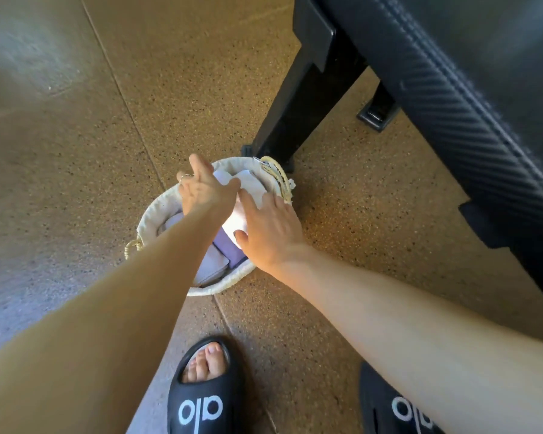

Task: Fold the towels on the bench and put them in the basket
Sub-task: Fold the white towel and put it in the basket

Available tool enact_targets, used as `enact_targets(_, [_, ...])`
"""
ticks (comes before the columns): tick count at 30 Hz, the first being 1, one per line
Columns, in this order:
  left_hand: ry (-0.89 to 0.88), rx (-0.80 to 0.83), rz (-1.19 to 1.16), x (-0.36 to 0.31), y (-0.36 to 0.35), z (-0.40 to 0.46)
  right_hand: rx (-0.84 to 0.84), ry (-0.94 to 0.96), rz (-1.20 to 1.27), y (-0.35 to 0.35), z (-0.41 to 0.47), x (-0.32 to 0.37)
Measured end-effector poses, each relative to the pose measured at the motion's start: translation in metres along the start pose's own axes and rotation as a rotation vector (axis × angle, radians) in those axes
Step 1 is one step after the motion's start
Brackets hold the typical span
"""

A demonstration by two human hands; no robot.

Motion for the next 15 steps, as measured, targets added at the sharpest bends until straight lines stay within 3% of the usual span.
enact_targets(9, [-0.342,0.046,-0.069,-0.134,0.107,-0.129,-0.24,0.093,0.045,0.193,-0.092,0.009])
enact_targets(15, [-0.629,0.182,-0.083,-0.223,0.148,-0.297,-0.508,0.0,0.17,0.329,-0.232,-0.033])
Point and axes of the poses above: each hand's wrist, its own z-axis towards the middle knuckle, its own y-axis out of the back of the hand, x = y × z, the point moved 8 cm from there along z, towards the middle knuckle, and after that the axes turned 6 degrees about y, right-handed, at the moved point
